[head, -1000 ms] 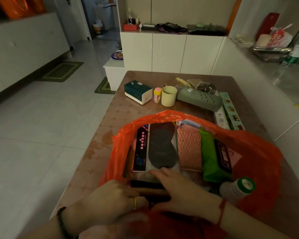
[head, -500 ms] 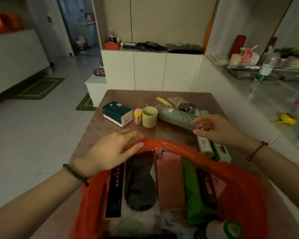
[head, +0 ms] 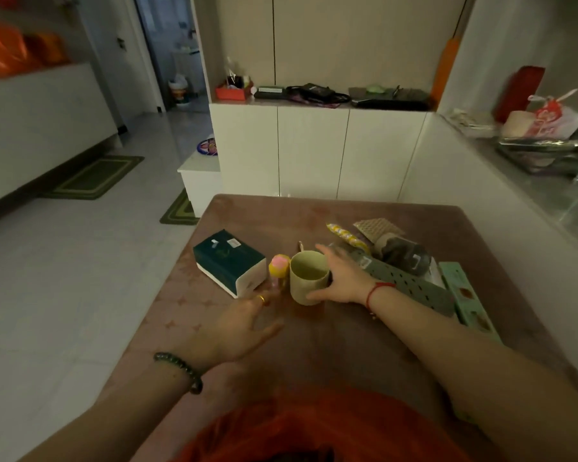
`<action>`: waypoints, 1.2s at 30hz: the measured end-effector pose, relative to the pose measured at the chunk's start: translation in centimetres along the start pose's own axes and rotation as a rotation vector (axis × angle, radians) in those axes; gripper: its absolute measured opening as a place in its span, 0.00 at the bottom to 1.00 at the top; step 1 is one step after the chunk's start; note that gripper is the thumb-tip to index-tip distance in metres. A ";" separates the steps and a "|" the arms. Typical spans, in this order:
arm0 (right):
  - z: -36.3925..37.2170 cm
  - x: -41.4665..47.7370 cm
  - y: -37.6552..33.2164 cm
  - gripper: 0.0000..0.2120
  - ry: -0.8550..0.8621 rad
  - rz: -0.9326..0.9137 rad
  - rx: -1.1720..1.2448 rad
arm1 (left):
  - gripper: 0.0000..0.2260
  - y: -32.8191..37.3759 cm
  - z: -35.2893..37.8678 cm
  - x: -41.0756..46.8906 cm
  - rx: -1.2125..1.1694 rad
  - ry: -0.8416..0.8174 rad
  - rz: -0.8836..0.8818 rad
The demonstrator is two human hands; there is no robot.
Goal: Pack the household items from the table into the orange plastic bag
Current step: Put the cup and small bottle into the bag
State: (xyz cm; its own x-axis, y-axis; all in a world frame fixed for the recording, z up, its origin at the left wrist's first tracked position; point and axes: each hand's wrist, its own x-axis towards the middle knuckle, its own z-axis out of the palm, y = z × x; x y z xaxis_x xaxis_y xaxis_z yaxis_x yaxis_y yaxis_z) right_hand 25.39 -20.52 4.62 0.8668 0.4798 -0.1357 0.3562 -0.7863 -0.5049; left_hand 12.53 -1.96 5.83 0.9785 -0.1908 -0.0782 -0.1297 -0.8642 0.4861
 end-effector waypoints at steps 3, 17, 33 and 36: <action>2.5 3.7 -0.3 0.50 0.051 0.045 0.006 | 0.25 -2.0 0.4 5.0 -0.001 0.081 -0.042; -1.9 -4.8 1.7 0.36 0.315 -0.028 0.258 | 0.21 -4.0 3.7 12.8 0.271 0.100 -0.054; -6.6 -33.9 -3.3 0.26 -0.358 -0.075 1.055 | 0.16 9.3 0.8 -19.1 -0.893 0.296 0.164; -4.8 -34.9 -4.3 0.25 -0.284 -0.069 0.653 | 0.18 9.9 2.3 -21.1 -0.818 0.325 0.170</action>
State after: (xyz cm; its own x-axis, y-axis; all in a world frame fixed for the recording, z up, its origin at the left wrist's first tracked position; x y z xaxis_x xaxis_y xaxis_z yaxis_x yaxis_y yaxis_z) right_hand -4.68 -35.74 15.56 0.6934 0.6732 -0.2568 0.0482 -0.3990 -0.9157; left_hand -9.73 -7.56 10.26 0.9697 -0.0375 0.2413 -0.2437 -0.2101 0.9468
